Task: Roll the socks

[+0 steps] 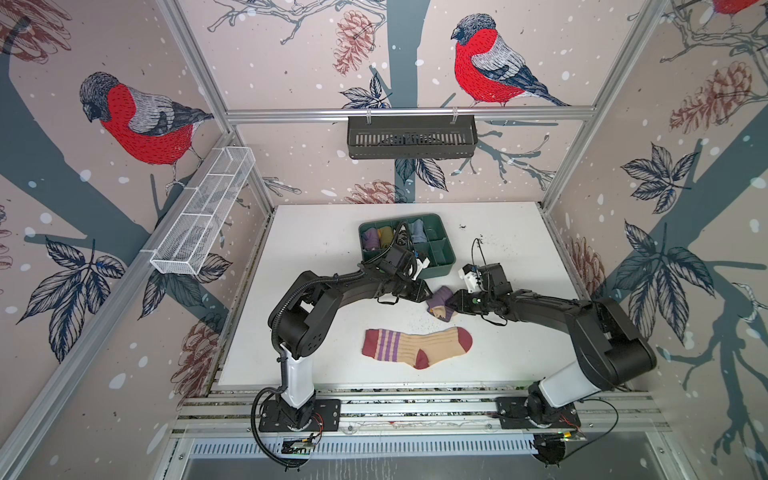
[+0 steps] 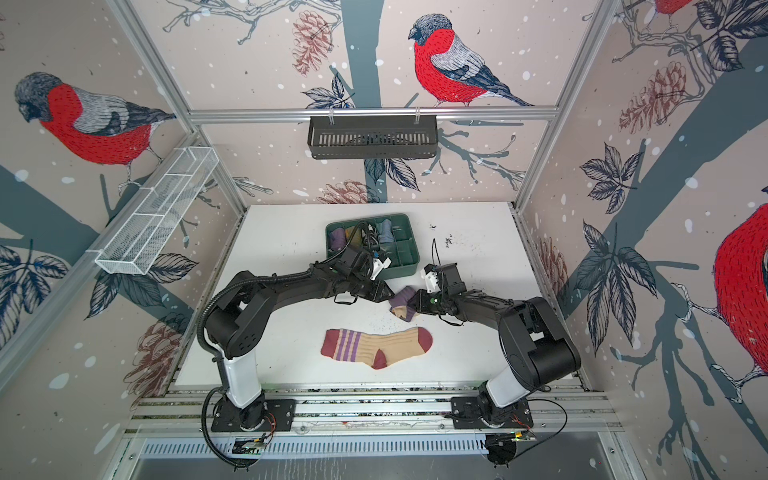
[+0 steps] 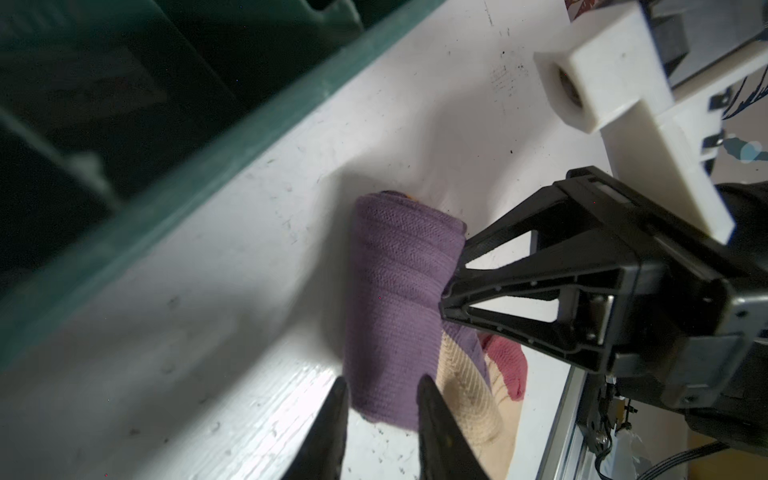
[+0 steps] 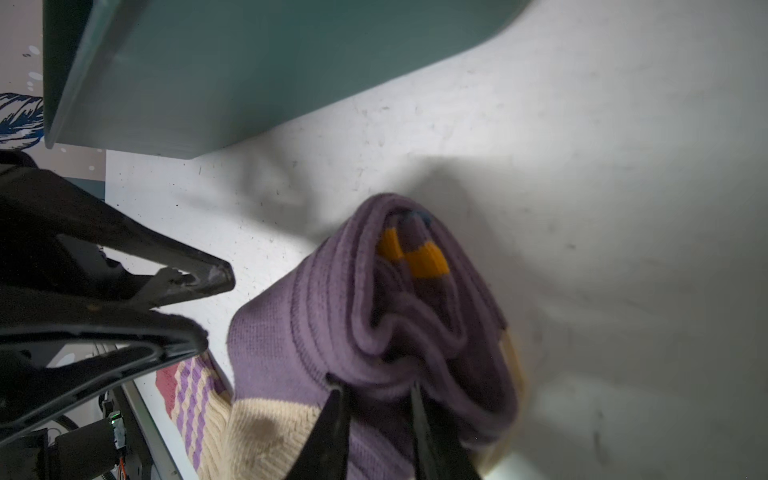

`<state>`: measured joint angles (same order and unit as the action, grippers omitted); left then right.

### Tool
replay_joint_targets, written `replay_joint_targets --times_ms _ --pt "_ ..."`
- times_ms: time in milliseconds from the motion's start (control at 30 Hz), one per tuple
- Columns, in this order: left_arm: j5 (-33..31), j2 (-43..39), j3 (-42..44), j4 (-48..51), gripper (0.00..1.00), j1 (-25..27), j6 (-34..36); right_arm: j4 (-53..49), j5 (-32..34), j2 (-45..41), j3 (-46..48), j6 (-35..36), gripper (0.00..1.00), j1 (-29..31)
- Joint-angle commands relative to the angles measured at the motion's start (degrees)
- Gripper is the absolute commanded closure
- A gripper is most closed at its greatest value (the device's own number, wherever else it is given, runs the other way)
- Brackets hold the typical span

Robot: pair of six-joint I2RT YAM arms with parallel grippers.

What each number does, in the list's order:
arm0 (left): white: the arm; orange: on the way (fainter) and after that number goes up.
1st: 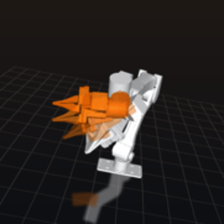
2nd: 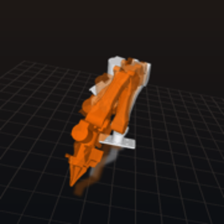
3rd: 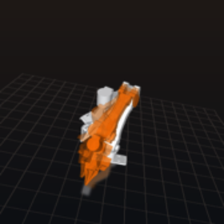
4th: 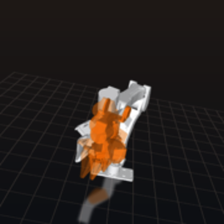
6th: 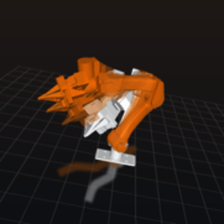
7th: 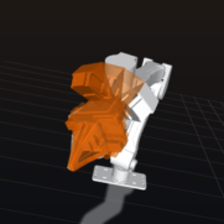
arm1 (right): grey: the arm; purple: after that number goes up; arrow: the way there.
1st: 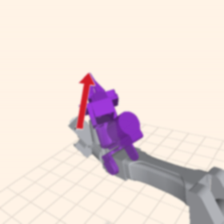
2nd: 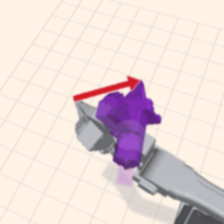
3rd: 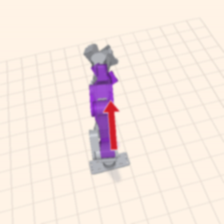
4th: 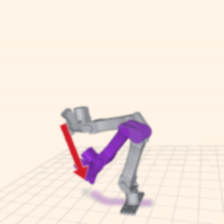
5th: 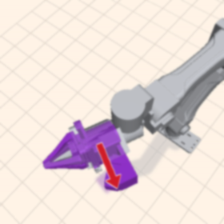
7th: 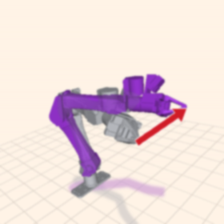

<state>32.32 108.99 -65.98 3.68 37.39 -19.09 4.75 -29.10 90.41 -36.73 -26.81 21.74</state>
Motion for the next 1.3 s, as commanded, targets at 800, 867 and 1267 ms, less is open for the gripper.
replay_joint_targets --times_ms 800,867,1267 --pt "11.3 -6.6 19.4 -22.1 0.33 -9.0 -6.2 -13.1 8.1 8.9 -8.8 15.3 0.69 12.2" --pt "10.9 -6.0 19.2 -21.6 0.34 -9.0 -5.6 -13.3 8.4 8.9 -9.1 15.3 0.69 12.4" --pt "7.4 -2.8 15.7 -13.6 0.32 -8.7 -1.2 -13.3 8.3 9.8 -10.2 14.6 0.69 13.0"
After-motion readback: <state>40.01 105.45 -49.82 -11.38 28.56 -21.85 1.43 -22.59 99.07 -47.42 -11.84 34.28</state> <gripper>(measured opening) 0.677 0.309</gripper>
